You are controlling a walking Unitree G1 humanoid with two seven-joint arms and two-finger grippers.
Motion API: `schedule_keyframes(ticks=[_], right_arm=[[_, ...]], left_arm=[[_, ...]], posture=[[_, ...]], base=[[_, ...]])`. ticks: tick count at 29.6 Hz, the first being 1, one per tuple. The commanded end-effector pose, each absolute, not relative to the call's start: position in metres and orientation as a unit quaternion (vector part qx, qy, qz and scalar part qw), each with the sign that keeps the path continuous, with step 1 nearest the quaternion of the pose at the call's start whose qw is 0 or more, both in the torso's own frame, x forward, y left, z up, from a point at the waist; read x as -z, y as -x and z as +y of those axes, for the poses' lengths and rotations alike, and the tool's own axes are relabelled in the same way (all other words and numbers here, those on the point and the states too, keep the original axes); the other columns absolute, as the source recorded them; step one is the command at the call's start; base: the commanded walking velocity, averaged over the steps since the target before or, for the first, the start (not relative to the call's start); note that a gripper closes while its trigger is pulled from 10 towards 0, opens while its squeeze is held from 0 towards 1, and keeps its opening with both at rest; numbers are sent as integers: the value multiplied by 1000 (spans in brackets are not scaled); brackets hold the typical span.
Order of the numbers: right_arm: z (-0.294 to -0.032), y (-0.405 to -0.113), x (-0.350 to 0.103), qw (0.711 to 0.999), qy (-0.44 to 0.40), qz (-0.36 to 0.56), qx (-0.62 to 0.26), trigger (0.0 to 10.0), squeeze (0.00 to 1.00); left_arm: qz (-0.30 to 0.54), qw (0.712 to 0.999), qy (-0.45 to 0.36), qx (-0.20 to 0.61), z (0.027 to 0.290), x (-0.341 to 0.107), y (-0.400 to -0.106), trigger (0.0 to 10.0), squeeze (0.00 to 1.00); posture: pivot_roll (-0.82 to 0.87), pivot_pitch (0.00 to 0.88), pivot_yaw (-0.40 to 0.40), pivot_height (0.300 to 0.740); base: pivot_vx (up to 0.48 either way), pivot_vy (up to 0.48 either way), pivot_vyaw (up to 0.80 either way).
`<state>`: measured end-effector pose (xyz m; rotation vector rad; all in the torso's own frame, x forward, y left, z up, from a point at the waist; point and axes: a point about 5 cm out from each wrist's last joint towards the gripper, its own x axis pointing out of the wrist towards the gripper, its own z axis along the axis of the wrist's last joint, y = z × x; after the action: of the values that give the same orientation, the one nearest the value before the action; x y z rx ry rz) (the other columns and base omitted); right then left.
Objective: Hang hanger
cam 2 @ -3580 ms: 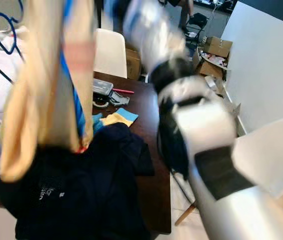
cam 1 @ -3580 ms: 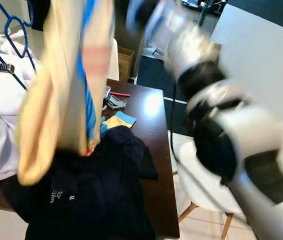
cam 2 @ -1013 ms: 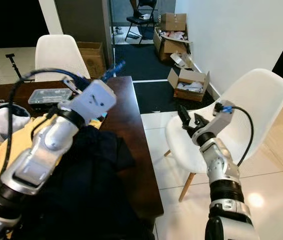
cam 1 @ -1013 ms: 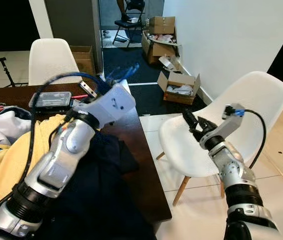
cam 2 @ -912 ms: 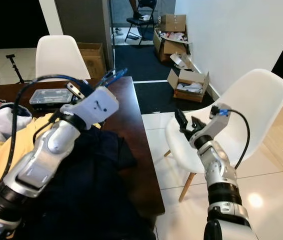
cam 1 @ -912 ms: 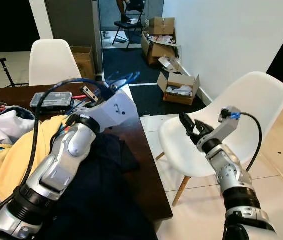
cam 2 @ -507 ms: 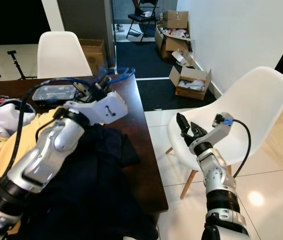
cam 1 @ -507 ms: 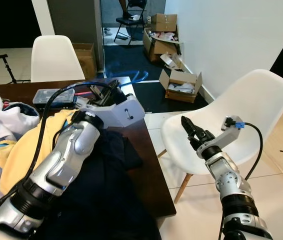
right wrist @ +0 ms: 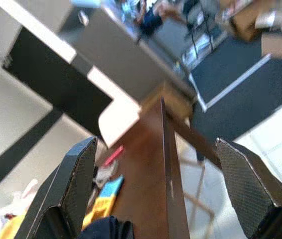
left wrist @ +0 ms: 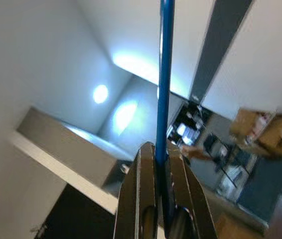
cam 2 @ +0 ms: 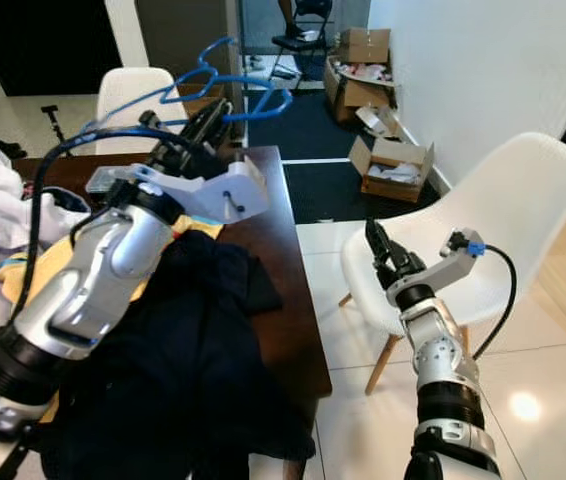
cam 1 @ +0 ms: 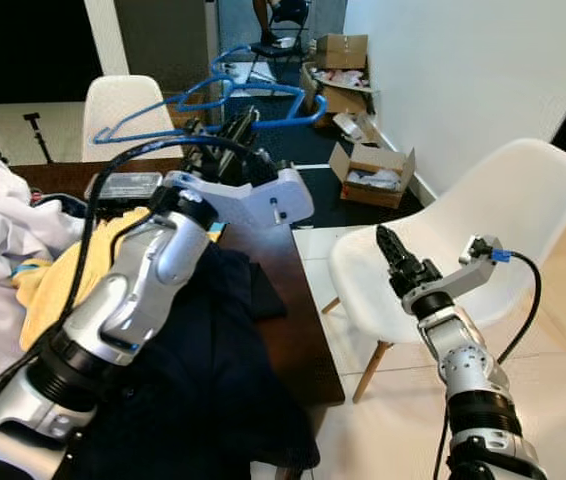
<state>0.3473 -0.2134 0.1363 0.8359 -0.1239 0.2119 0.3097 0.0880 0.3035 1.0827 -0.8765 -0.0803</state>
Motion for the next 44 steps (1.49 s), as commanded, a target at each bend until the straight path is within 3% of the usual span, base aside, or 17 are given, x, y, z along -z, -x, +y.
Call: schedule_keyframes(ticks=[1, 15, 28, 35, 37, 44], right_arm=[[-212, -346, -133, 903, -414, -55, -104, 10000, 0], [-212, -345, -134, 901, -417, -58, -104, 10000, 0], [-212, -343, -138, 917, -377, -57, -118, 10000, 0], [-209, -338, -138, 948, -287, -38, -135, 10000, 0], [-210, -333, -136, 962, -235, -30, -139, 10000, 0], [-213, -319, -129, 973, -171, -11, -153, 10000, 0]], left_arm=[[-405, 766, -496, 49, 80, -298, -309, 10000, 0], [-409, 769, -488, 63, 71, -296, -308, 10000, 0], [-389, 774, -488, 103, 58, -270, -307, 10000, 0], [-357, 790, -480, 135, 54, -247, -306, 10000, 0], [-304, 813, -466, 171, 59, -224, -306, 10000, 0], [-171, 855, -438, 220, 80, -165, -299, 10000, 0]], posture=[[43, 27, -25, 740], [42, 29, -25, 740], [34, 34, -18, 740], [22, 40, -10, 740], [13, 46, -5, 740], [3, 61, 1, 740]], base=[[-352, 0, 0], [-355, 0, 0], [-366, 0, 0], [-363, 0, 0], [0, 0, 0], [0, 0, 0]])
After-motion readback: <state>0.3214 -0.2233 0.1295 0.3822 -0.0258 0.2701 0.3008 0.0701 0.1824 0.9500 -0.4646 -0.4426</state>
